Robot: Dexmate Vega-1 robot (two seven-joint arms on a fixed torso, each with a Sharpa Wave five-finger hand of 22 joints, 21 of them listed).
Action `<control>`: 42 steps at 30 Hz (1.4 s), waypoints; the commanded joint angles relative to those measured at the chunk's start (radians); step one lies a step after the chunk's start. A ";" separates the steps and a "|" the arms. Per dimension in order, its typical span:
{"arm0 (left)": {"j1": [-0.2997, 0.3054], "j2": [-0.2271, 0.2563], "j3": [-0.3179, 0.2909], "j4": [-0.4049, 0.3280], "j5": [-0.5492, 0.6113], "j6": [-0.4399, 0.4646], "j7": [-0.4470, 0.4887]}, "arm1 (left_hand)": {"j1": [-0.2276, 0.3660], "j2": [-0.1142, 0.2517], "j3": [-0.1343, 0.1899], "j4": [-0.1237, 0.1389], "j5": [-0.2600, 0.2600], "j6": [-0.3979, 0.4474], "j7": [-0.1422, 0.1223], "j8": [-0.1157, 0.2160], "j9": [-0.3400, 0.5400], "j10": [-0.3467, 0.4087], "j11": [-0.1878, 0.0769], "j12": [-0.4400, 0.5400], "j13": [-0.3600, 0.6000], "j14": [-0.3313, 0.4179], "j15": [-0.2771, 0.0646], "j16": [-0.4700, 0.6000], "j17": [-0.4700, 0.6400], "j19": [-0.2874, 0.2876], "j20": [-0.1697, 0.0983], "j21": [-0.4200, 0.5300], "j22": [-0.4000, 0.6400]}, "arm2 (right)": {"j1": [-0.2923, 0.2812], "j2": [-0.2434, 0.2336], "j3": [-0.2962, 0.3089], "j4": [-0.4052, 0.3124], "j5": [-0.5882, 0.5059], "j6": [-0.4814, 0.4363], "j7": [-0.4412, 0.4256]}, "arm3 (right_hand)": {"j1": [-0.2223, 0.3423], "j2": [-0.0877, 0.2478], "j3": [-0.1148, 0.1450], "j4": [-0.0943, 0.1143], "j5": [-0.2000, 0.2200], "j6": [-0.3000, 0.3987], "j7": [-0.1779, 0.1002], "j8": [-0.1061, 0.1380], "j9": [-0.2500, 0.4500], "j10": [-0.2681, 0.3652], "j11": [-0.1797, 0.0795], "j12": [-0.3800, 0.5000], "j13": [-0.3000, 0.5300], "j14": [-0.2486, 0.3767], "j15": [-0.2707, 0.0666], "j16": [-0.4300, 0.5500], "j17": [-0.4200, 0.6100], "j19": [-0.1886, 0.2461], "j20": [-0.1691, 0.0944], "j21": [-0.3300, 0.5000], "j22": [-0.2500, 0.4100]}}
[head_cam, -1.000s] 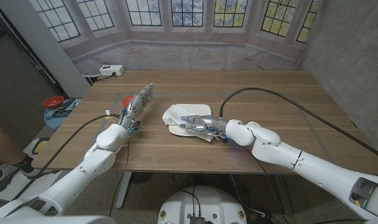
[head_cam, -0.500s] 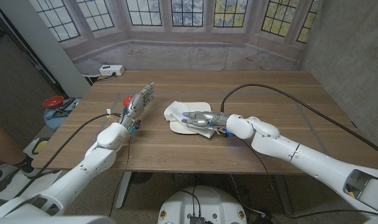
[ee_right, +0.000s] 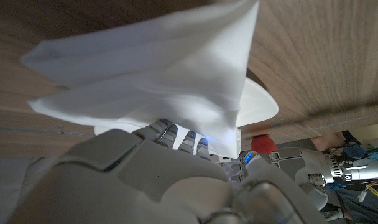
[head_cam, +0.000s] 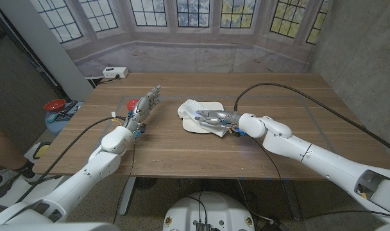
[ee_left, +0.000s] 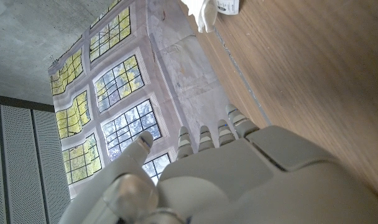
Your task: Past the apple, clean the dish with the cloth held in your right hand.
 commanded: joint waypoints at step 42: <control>0.003 -0.003 0.001 0.006 -0.001 -0.008 0.001 | 0.000 0.005 0.018 -0.008 0.003 0.043 0.018 0.010 0.004 0.012 0.003 0.003 0.003 0.006 0.009 -0.001 0.002 0.004 0.000 0.001 0.002 | -0.032 -0.075 -0.012 -0.221 -0.006 -0.045 0.099 | 0.004 0.111 0.017 -0.001 0.007 0.043 0.005 0.006 0.002 0.009 0.015 0.003 0.003 0.010 -0.009 0.002 0.004 0.027 -0.016 0.007 0.004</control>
